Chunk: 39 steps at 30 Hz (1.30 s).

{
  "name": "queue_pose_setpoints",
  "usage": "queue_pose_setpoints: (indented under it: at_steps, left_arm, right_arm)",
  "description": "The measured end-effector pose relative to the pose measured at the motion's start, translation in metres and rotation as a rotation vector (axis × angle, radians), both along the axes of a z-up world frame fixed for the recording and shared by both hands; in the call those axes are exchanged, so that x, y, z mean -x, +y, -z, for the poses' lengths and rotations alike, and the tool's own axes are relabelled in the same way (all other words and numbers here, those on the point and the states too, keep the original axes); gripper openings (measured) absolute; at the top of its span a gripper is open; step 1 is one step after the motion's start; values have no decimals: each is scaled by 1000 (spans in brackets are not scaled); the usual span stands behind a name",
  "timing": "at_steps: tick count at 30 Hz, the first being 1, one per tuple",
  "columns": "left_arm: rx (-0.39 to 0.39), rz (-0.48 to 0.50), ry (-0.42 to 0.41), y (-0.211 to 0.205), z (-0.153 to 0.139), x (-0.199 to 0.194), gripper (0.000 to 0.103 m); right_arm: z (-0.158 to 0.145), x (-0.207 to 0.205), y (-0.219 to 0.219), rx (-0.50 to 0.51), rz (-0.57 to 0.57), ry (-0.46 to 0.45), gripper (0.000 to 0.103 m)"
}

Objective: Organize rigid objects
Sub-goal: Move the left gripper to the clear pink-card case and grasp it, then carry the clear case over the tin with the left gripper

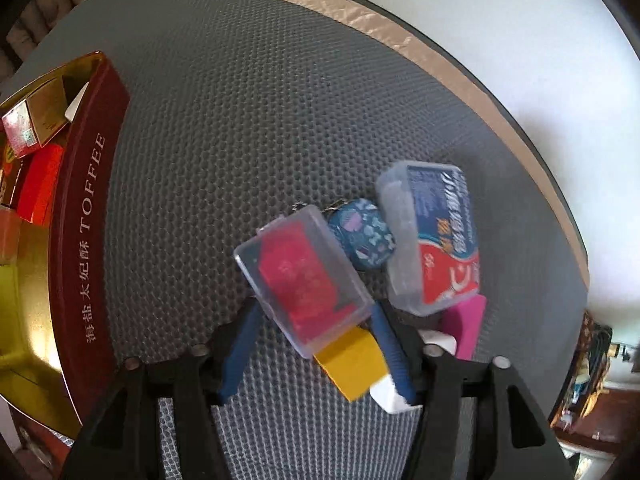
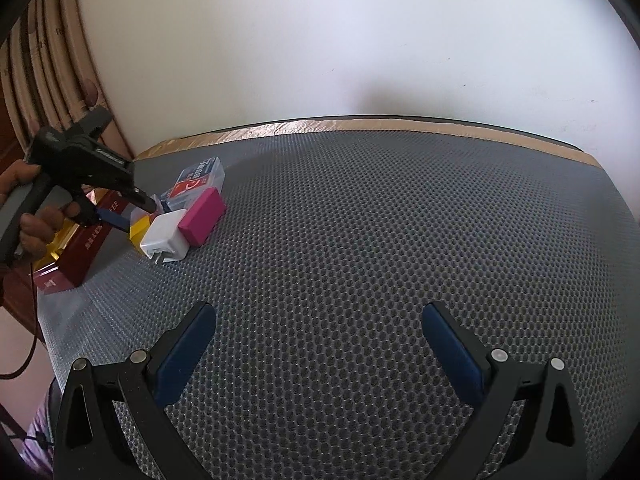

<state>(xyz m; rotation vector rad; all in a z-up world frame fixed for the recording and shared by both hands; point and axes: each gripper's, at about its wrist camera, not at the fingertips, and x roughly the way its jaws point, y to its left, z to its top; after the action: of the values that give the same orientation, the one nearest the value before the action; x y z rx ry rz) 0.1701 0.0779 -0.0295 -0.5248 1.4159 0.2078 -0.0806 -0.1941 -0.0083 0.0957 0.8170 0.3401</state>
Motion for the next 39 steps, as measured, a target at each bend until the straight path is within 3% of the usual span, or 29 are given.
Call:
queue_pose_setpoints:
  at_steps: [4, 9, 12, 16, 24, 26, 30, 39]
  left_arm:
    - [21, -12, -15, 9, 7, -7, 65]
    - [137, -86, -38, 31, 14, -3, 63]
    - [126, -38, -44, 33, 14, -7, 63]
    - [140, -45, -78, 42, 13, -10, 63]
    - [137, -27, -181, 55, -5, 12, 34]
    - [123, -10, -192, 52, -7, 18, 34]
    - [168, 44, -176, 52, -3, 17, 34]
    - [232, -12, -135, 55, 8, 3, 41]
  right_arm:
    - [1, -1, 0, 1, -7, 11, 102]
    - [1, -2, 0, 1, -11, 15, 103]
    - [1, -3, 0, 4, -13, 24, 103]
    - [1, -4, 1, 11, -11, 30, 103]
    - [2, -6, 2, 20, -14, 44, 103]
    - [2, -7, 2, 22, -12, 47, 103]
    - [2, -8, 3, 23, -11, 52, 103]
    - [4, -11, 4, 30, -11, 69, 103]
